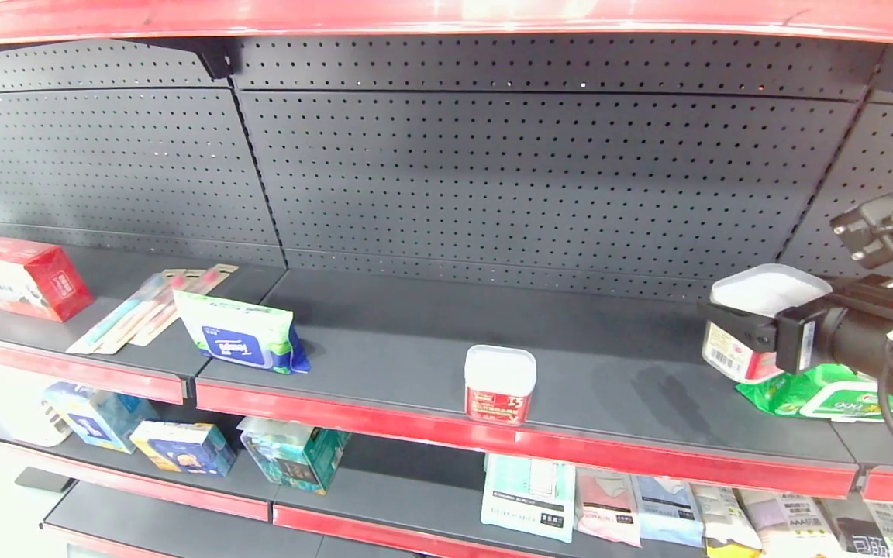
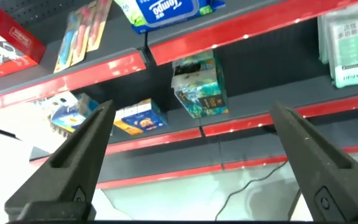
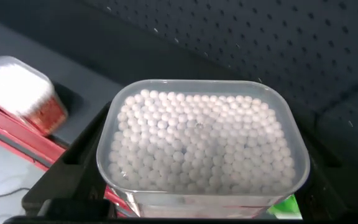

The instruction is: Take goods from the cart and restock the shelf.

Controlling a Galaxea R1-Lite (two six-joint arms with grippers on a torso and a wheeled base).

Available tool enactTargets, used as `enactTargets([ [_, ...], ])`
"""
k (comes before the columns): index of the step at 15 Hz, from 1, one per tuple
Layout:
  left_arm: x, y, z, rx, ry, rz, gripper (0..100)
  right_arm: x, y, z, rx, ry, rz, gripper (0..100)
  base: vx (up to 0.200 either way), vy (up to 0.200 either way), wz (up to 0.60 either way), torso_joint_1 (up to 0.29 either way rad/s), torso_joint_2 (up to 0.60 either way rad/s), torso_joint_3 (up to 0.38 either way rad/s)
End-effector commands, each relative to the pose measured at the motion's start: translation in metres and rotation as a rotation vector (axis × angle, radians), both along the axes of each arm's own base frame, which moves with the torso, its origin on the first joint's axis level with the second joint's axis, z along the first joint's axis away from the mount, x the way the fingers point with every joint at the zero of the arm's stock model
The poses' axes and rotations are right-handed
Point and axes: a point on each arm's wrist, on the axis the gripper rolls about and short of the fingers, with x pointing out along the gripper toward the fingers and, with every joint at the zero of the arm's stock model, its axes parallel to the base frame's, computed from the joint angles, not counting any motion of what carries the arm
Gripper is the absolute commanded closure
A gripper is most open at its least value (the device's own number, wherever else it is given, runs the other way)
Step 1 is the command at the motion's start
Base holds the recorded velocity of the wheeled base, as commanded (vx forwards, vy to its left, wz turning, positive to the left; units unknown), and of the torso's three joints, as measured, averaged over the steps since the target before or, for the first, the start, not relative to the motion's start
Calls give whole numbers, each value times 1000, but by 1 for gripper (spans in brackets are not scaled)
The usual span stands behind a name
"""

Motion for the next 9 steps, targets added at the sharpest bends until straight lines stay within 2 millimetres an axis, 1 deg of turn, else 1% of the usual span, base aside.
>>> enactTargets([
  [1, -4, 2, -1, -19, -37, 8, 0, 25, 14, -16, -2, 8, 36, 100, 0, 0, 0, 0, 0, 0],
  [3, -8, 3, -1, -70, -69, 23, 0, 29, 17, -17, 9, 8, 44, 100, 0, 0, 0, 0, 0, 0],
  [4, -12, 6, -2, -138, -89, 80, 0, 30, 18, -15, 23, 1, 46, 100, 0, 0, 0, 0, 0, 0],
  [5, -13, 6, -2, -142, -95, 105, 0, 31, 18, -14, 26, 0, 47, 100, 0, 0, 0, 0, 0, 0],
  [7, -19, 9, -10, -249, -119, 161, 0, 32, 19, -10, 31, -13, 48, 100, 0, 0, 0, 0, 0, 0],
  [9, -21, 10, -11, -386, -136, 182, 0, 31, 18, -10, 33, -16, 48, 100, 0, 0, 0, 0, 0, 0],
])
